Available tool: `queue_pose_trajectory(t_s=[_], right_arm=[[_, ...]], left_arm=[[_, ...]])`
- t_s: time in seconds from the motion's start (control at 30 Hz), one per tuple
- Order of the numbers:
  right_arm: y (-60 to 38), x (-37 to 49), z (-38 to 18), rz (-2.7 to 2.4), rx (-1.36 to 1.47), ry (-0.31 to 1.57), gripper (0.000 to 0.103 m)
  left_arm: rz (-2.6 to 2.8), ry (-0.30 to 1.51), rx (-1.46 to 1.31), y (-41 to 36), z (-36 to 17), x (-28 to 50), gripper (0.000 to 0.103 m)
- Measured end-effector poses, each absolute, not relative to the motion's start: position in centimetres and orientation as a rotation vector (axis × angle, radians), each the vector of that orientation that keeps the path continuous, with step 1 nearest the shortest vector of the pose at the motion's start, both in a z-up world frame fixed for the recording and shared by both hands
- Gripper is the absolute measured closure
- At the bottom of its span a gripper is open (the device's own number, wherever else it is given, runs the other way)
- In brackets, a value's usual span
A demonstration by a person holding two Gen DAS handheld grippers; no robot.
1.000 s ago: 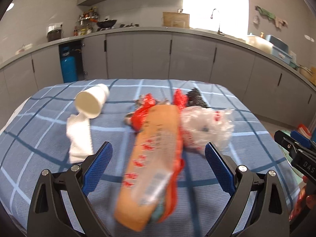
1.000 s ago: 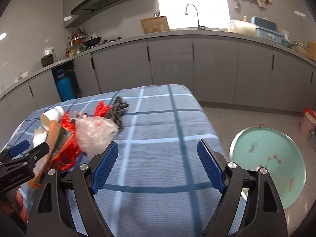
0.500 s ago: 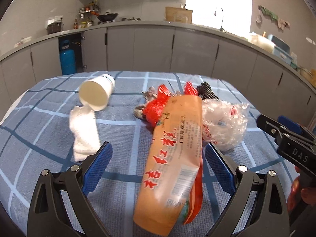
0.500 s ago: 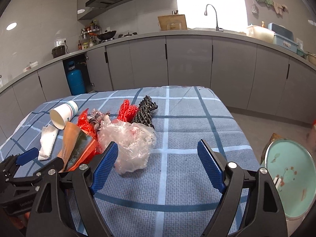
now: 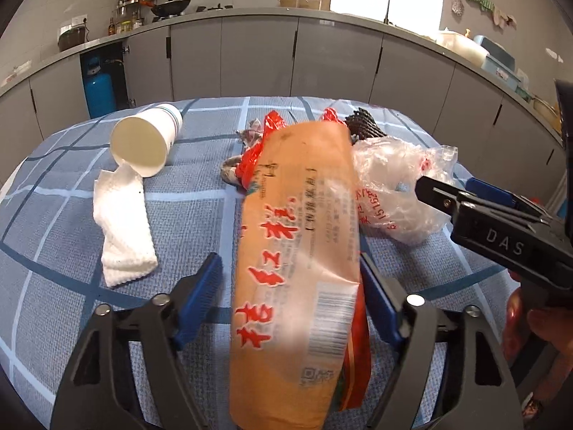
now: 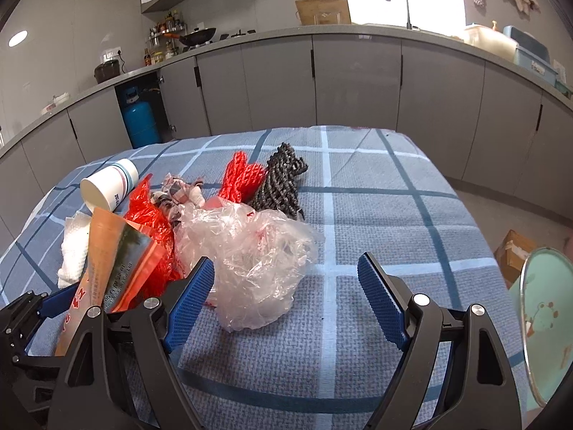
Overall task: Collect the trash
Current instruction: 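Grasp the orange bread bag with the left tool while the right tool grasps the clear plastic bag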
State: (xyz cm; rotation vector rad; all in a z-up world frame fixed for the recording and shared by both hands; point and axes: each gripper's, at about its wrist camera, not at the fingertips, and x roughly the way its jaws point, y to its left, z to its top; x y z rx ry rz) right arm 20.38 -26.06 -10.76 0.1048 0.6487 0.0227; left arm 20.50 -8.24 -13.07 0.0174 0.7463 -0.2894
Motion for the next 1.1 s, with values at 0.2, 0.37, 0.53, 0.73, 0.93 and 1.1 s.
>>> queue_pose_trajectory(t_s=[0.2, 0.37, 0.53, 0.73, 0.93, 1.1], right_arm=[[-25.6, 21.0, -11.2, 0.074, 0.11, 0.685, 0.051], [-24.8, 20.9, -11.3, 0.116, 0.086, 0.696, 0.077], [-24.9, 20.2, -11.3, 0.132, 0.096, 0.686, 0.083], [-25.4, 19.3, -10.9, 0.12, 0.113, 0.662, 0.084], [-25.4, 18.3, -10.5, 0.102, 0.11, 0.629, 0.084], [-25.5, 18.1, -10.3, 0.098, 0.111, 0.614, 0.084]], left_arm=[[-0.286, 0.743, 0.005, -8.1, -13.2, 20.4, 0.04], [-0.288, 0.726, -0.003, -8.0, -13.0, 20.0, 0.044], [-0.275, 0.691, 0.005, -8.1, -12.6, 19.5, 0.046], [-0.266, 0.667, 0.013, -7.9, -12.3, 19.3, 0.046], [-0.259, 0.653, 0.022, -8.0, -12.2, 19.2, 0.046], [-0.244, 0.637, 0.037, -8.1, -12.1, 18.9, 0.046]])
